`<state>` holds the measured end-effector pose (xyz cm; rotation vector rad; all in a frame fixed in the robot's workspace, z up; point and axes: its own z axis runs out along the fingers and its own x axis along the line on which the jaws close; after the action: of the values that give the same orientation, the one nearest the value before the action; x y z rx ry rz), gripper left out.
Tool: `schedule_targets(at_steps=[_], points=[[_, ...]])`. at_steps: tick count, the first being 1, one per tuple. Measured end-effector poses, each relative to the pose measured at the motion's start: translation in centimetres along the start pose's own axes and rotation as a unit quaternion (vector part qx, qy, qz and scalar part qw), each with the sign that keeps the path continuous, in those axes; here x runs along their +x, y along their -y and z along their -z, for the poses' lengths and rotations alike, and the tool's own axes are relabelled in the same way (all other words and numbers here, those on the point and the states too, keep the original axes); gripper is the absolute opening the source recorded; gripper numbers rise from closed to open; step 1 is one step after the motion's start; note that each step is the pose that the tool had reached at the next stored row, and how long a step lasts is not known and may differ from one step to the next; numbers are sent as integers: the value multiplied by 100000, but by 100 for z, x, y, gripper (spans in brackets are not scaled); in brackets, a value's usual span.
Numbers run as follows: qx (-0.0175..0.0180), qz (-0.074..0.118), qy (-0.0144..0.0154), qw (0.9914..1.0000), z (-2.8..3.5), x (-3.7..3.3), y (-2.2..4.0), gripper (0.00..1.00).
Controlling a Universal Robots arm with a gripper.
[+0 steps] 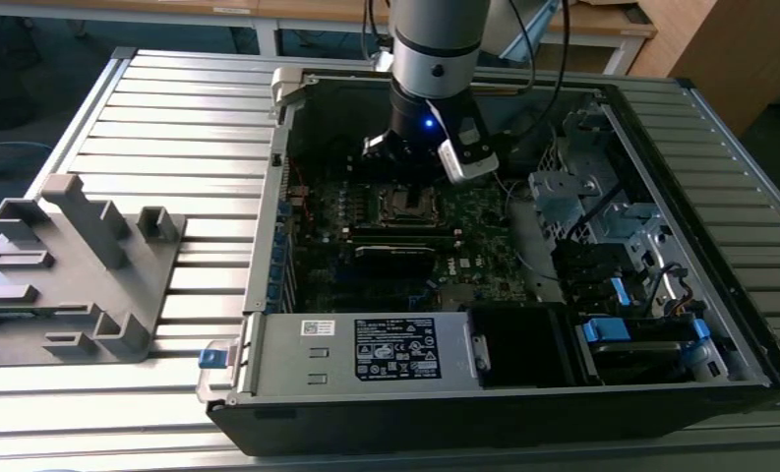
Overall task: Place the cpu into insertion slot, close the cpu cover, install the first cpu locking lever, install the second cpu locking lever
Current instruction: 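Install the second cpu locking lever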
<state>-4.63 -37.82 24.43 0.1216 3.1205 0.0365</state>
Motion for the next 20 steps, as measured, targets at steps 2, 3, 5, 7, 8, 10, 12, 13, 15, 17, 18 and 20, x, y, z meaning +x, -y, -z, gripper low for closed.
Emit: schedule_targets(at_steps=[2,3,5,7,8,10,12,13,15,17,18,20], points=[[-11,-6,7,100000,-2,5,5,11],[-12,-3,8,100000,-4,8,7,11],[4,0,0,100000,-8,24,10,11],[9,-1,-1,100000,-14,45,12,11],[4,-1,0,100000,-18,56,13,11],[2,-3,3,100000,-25,76,15,11],[-8,-1,4,100000,-38,103,16,11],[-4,2,6,100000,-44,112,17,11],[-4,-1,4,100000,-58,129,19,11],[3,-2,3,100000,-65,136,20,11],[7,5,-1,100000,-65,136,20,11],[9,6,-1,100000,-65,136,20,11]])
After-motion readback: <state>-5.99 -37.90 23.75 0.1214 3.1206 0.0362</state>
